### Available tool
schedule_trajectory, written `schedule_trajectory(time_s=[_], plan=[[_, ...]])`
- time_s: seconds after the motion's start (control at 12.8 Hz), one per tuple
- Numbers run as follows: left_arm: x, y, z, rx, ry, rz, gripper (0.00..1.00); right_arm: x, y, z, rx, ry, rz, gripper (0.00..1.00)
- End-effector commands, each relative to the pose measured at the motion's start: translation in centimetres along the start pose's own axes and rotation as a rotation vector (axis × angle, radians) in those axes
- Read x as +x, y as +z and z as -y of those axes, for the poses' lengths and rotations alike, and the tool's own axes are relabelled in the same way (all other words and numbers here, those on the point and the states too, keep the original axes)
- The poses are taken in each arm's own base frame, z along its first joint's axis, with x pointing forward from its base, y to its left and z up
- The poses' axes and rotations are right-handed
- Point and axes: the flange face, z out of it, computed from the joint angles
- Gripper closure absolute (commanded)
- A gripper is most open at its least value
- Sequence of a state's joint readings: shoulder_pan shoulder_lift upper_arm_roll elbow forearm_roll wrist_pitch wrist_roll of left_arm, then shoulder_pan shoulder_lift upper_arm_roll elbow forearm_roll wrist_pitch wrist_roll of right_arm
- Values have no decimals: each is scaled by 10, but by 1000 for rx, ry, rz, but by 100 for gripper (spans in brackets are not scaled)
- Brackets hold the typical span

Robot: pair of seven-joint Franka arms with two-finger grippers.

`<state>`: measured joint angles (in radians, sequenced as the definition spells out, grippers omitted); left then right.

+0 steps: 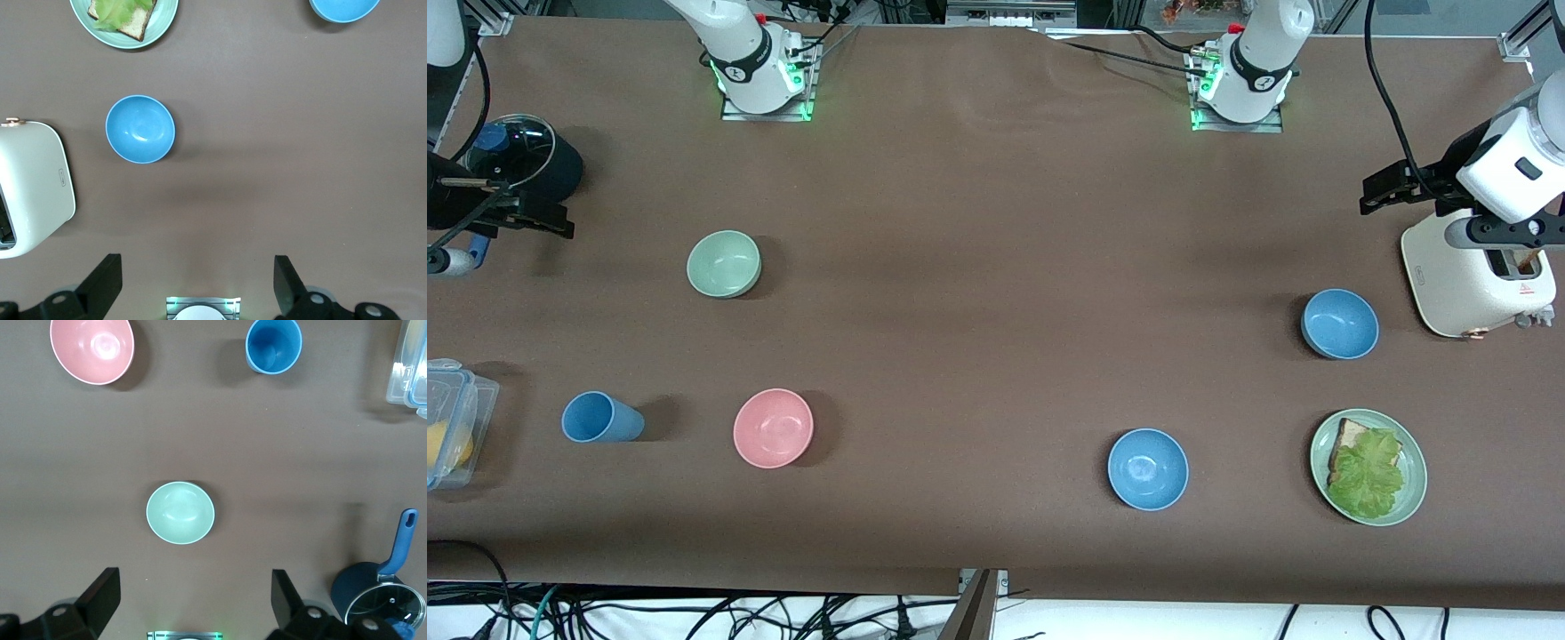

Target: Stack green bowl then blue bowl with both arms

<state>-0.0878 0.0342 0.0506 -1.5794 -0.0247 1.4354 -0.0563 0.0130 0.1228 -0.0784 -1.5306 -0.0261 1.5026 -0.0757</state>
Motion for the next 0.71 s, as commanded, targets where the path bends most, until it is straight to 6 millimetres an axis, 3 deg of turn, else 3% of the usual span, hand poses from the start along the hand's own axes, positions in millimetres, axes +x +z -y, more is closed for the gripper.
schedule_trajectory(time_s=[0.0,0.63], plan=[[-1,-1,-1,-12,3,-13,0,1,-5,-2,-12,-7,-4,0],[-11,5,1,-14,6,-33,0,1,-6,0,-10,-9,-6,0]])
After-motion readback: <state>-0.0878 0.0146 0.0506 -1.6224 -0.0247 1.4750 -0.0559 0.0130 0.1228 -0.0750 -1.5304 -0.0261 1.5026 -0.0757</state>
